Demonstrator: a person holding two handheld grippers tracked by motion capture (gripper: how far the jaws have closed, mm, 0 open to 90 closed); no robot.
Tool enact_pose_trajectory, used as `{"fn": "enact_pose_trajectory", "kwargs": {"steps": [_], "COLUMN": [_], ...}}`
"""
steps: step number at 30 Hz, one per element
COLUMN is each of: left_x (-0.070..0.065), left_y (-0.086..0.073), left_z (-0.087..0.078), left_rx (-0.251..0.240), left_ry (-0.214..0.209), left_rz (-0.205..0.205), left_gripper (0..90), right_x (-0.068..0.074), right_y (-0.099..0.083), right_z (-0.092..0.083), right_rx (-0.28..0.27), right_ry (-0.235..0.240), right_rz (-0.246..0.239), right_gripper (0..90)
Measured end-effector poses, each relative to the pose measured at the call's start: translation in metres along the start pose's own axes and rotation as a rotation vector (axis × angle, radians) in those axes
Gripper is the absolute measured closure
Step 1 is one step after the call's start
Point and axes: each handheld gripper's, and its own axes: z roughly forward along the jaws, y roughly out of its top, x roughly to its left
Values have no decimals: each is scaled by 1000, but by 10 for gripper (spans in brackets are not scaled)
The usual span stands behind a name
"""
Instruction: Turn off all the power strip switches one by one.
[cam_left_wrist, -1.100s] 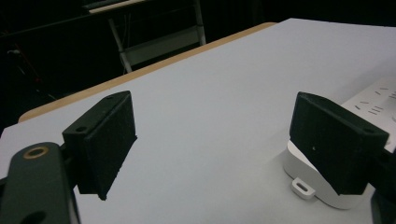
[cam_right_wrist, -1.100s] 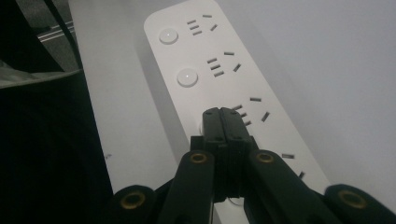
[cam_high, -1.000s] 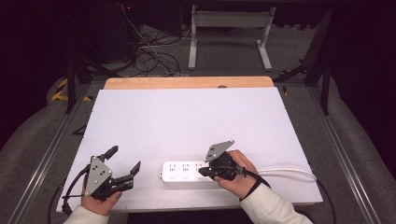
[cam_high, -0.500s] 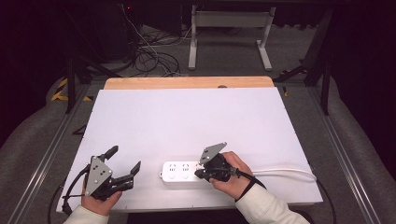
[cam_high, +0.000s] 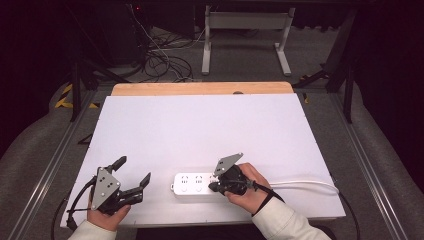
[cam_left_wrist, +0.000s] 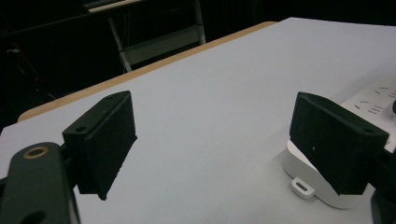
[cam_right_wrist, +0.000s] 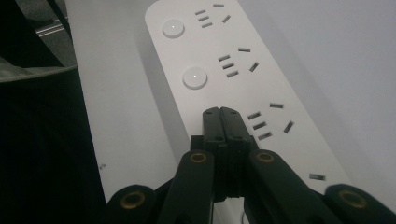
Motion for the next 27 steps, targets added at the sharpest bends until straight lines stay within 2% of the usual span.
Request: {"fn": "enact_pose_trajectory", "kwargs": {"steps": [5,7,11,14,18,20,22,24,25,27], "left_x": [0,0,0,-1,-1,-1,0,0,0,0], "left_y": [0,0,0,0,0,0,0,0,0,0], "left_z": [0,0,0,0,0,0,0,0,0,0], "left_rx": [-1,-1,0,0,0,0,0,1,0,-1], "left_ry": [0,0,0,0,2,2,3,3,2,3], "left_rz": [0,2,5,4,5,-1,2,0,0,1], "left_gripper": [151,151,151,151,151,151,151,151,151,151], "right_x": [-2,-1,-2,-1,-1,0,3,4,5,6], "right_y": [0,2,3,2,2,2,4,8,10,13], "right_z": [0,0,1,2,2,1,-5,-18,-23,-25], "right_rx": [7,20,23,27,24,22,-11,-109,-135,-140], "right_ry": [13,8,16,6,8,1,-15,8,8,1], "right_rz": [5,-6,9,-7,6,-3,-28,-10,-15,-21], "right_gripper": [900,900,900,900,900,900,900,900,900,900]}}
